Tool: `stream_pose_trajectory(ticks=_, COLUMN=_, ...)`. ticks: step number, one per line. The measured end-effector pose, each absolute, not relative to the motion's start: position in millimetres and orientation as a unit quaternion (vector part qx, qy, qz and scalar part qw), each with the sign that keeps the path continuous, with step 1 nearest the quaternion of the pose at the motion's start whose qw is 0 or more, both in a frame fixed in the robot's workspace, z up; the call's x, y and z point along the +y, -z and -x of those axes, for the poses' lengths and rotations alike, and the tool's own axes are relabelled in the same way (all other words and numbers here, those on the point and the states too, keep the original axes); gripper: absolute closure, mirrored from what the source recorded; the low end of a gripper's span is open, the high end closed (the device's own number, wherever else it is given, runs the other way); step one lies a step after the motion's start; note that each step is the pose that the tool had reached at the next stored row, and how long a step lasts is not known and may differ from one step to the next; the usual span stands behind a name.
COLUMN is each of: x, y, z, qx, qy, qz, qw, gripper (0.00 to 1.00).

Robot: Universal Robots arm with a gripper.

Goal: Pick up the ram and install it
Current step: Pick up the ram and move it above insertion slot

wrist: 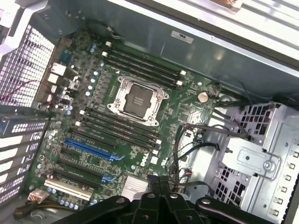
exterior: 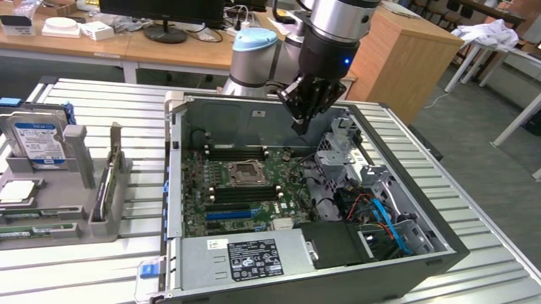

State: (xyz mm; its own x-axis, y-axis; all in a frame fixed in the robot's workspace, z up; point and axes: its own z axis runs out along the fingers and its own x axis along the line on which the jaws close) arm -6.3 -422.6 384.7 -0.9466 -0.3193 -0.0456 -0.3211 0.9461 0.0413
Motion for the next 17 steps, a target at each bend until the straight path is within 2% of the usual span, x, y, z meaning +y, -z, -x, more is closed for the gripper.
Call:
stream_pose_trajectory(ticks=6, x=-422.6, y=-384.6, z=6.5, qx=0.986, qy=-0.024, qz=0.163, qw=0.02, gripper=0.9)
stream_pose_trajectory(ticks=17, x=-422.6, y=-383.9, z=6.6, qx=0.966, qy=-0.026, qz=0.258, qw=0.018, gripper=0.9)
